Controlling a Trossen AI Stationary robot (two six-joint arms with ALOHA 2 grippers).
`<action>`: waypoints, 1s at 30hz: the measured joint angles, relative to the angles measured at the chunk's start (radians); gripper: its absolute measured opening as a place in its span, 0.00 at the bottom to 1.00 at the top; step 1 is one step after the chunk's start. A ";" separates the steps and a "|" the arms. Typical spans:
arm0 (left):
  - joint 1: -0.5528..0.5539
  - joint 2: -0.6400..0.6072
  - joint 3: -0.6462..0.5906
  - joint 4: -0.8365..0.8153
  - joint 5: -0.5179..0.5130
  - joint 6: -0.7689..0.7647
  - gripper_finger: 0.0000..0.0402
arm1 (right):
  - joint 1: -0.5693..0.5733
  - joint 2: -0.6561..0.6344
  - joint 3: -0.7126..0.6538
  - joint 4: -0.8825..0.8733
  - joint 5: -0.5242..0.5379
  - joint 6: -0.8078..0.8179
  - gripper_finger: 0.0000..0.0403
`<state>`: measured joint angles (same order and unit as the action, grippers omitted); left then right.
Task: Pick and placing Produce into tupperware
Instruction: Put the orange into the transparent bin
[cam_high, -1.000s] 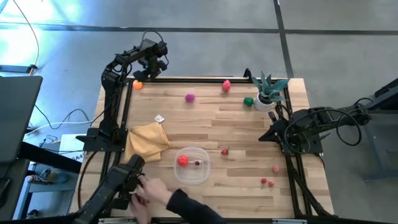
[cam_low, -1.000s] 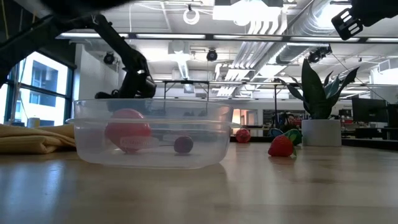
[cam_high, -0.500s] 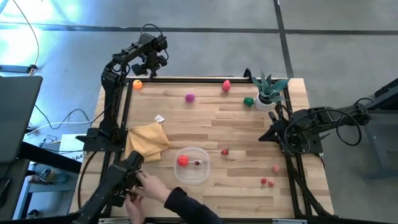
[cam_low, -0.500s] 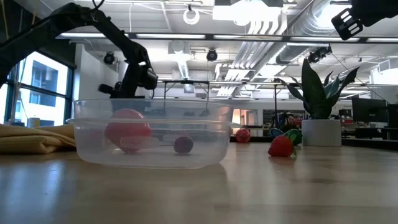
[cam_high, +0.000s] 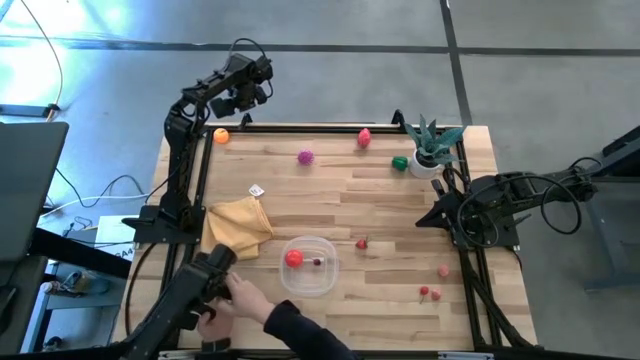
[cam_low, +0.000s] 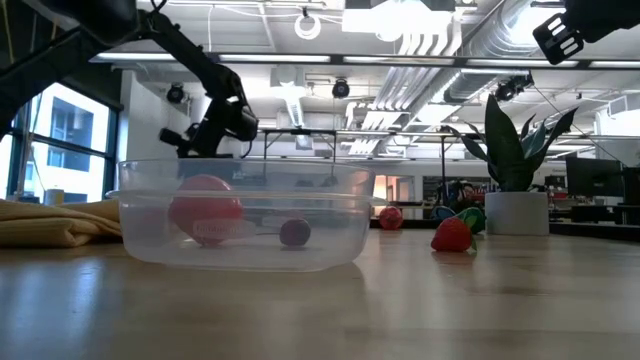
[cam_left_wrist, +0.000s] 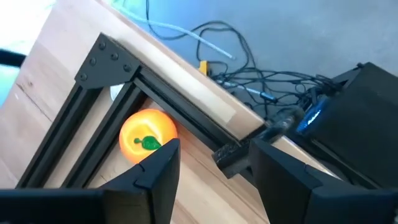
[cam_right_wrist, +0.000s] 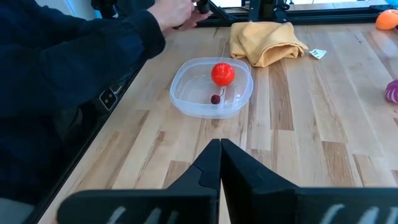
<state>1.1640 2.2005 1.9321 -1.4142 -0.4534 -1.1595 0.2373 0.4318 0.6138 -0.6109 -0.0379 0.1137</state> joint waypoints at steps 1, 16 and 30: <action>-0.004 -0.001 0.001 0.001 -0.013 0.000 0.45 | 0.000 0.000 0.000 0.000 0.000 0.000 0.00; -0.056 -0.007 0.014 -0.130 -0.090 -0.165 0.14 | 0.000 0.000 0.000 0.000 0.000 0.000 0.00; 0.006 -0.007 0.004 -0.157 0.093 -0.238 0.17 | 0.000 0.000 0.000 0.000 0.000 0.001 0.00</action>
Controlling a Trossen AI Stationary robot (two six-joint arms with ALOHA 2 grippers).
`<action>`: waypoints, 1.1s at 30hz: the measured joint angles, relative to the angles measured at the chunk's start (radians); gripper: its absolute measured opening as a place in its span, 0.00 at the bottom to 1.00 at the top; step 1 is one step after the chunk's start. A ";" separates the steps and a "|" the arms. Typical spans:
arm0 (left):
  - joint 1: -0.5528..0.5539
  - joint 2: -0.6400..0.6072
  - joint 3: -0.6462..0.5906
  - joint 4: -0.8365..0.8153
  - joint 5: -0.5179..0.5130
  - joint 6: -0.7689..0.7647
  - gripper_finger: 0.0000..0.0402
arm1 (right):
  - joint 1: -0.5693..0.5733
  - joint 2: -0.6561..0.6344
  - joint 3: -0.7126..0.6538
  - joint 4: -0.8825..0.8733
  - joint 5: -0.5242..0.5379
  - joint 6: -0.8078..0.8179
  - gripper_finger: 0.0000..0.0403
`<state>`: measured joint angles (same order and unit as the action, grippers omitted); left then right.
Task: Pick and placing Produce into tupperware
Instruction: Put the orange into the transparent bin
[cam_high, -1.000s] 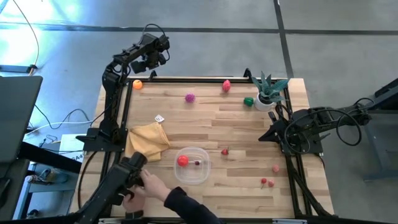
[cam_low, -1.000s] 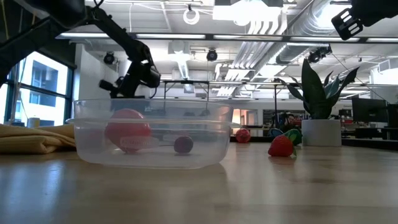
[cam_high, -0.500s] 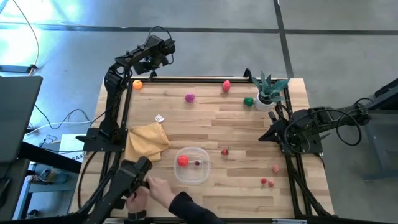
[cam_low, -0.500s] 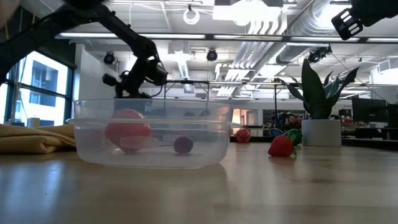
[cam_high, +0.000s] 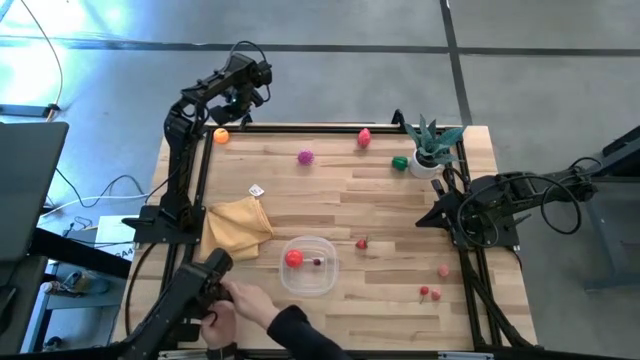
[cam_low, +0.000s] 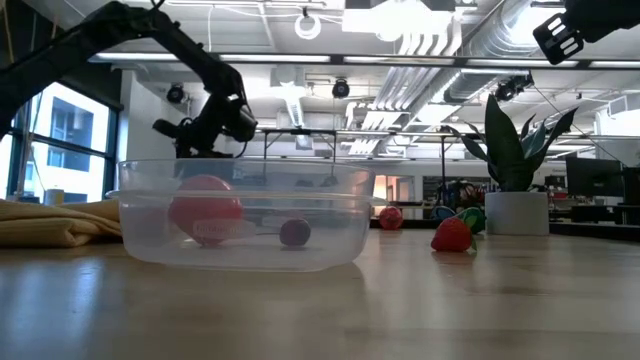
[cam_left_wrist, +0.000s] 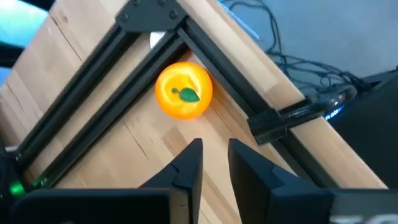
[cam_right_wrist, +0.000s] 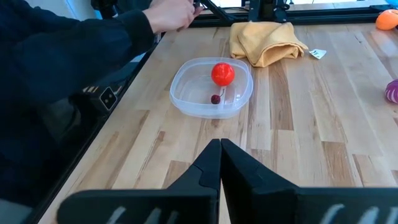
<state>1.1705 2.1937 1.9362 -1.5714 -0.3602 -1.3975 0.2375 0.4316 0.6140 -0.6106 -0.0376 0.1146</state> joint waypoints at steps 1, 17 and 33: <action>0.008 0.000 0.000 0.001 0.011 0.000 0.17 | 0.000 0.000 0.000 0.000 0.000 0.000 0.00; 0.071 0.002 -0.070 0.000 0.129 -0.254 0.13 | 0.000 0.000 0.000 0.000 0.000 0.000 0.00; 0.095 0.011 -0.131 0.140 0.197 -0.180 0.13 | 0.000 0.000 0.000 0.000 0.000 0.000 0.00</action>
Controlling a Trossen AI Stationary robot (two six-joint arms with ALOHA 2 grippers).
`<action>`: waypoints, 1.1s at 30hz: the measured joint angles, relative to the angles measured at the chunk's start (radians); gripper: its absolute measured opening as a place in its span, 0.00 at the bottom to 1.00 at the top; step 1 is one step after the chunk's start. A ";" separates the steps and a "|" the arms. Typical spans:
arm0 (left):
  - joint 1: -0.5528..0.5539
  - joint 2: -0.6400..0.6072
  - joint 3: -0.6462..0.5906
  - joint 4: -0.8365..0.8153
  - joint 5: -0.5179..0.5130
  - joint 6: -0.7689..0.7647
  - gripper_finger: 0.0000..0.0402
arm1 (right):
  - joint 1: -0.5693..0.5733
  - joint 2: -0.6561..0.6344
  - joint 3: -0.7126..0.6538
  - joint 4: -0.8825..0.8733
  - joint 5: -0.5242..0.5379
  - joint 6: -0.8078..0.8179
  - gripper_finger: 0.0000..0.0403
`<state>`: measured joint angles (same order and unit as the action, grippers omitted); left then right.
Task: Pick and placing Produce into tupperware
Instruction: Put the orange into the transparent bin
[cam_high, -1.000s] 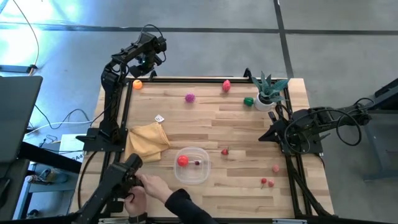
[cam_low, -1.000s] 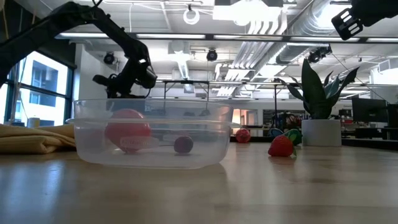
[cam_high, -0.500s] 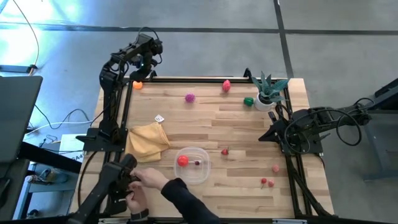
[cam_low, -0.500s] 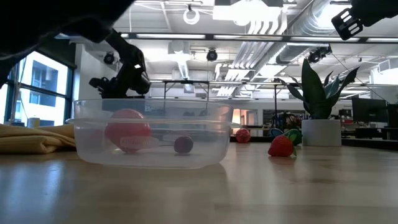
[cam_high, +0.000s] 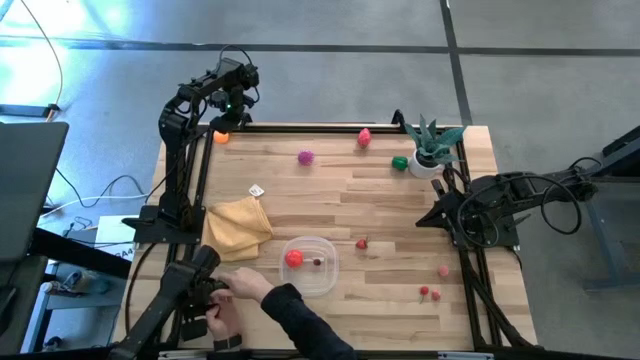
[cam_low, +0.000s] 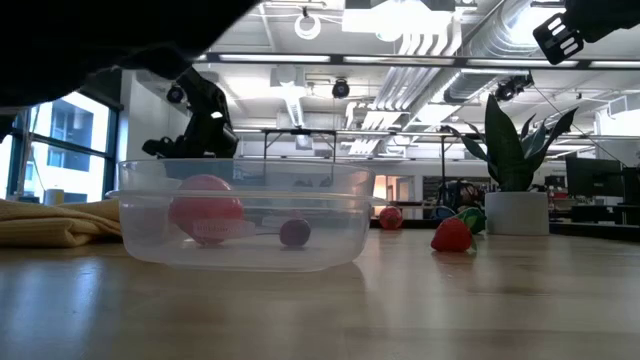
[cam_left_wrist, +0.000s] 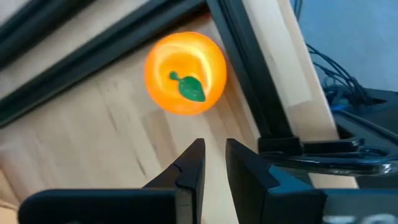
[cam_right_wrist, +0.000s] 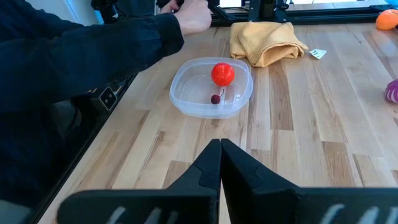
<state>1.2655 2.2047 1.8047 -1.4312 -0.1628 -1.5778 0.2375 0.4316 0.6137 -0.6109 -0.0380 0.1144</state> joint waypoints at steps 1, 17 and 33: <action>-0.001 0.000 -0.001 0.003 0.015 -0.002 0.13 | 0.000 0.000 0.000 0.000 0.000 -0.001 0.00; 0.017 -0.001 0.063 0.087 0.090 0.019 0.13 | 0.000 0.000 0.000 0.000 0.000 0.000 0.00; 0.040 -0.002 0.279 0.094 -0.002 0.451 0.13 | 0.000 0.000 0.000 0.000 0.000 0.000 0.00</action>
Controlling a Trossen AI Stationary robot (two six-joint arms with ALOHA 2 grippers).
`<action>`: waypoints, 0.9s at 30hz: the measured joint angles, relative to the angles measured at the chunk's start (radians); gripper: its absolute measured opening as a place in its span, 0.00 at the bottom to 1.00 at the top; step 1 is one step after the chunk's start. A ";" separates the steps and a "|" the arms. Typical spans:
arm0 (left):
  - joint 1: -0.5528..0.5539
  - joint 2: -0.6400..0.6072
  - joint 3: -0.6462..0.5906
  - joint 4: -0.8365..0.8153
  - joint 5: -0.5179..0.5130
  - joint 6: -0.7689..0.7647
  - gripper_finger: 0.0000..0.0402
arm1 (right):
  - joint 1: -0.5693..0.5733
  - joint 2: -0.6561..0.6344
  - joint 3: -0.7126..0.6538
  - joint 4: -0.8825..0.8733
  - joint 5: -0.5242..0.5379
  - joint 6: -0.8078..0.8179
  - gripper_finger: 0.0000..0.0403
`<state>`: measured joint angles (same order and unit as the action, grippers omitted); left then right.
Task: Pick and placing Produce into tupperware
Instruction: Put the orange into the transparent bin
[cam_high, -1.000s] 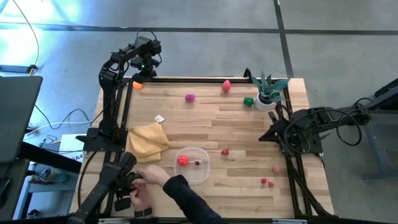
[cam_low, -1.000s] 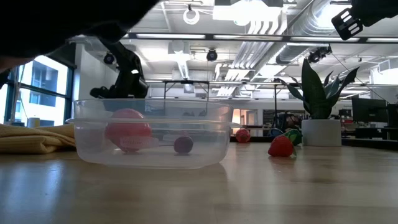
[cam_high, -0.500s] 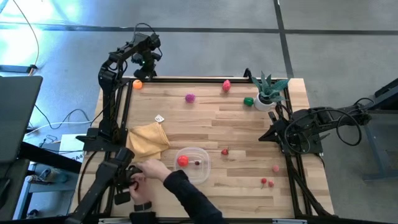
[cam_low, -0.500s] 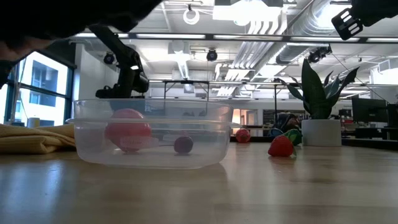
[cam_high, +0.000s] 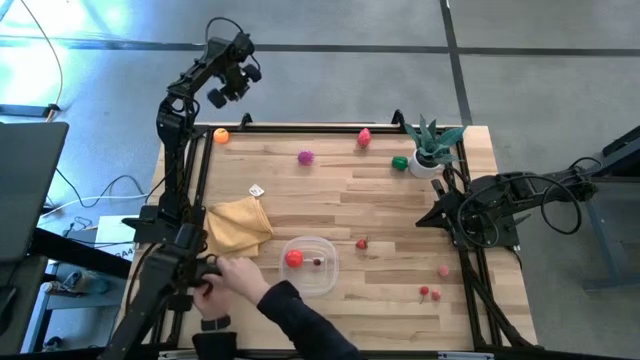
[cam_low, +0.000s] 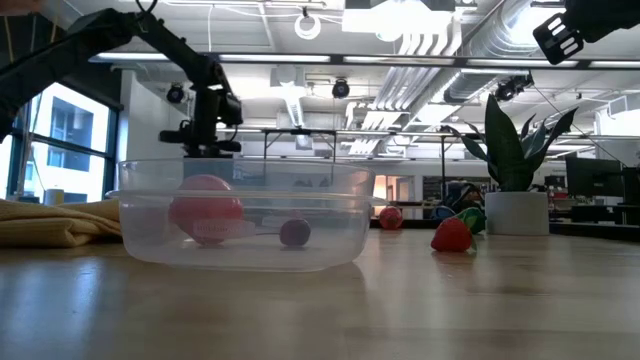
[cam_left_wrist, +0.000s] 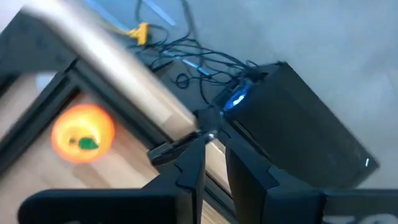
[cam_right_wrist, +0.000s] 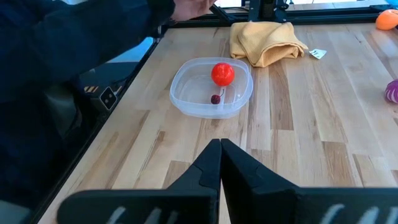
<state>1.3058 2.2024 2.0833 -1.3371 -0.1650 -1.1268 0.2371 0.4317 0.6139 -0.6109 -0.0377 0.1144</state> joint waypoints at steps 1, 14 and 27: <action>0.001 0.000 0.002 0.010 0.001 0.040 0.13 | 0.000 0.000 0.000 0.000 0.000 -0.001 0.00; 0.024 -0.010 0.016 0.033 -0.088 0.539 0.13 | 0.000 0.000 0.000 0.000 0.000 0.000 0.00; -0.002 -0.018 -0.043 -0.227 -0.112 0.446 0.11 | 0.000 0.000 0.000 0.000 0.000 -0.001 0.00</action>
<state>1.3035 2.1848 2.0406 -1.5646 -0.2767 -0.6806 0.2375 0.4320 0.6137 -0.6109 -0.0377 0.1138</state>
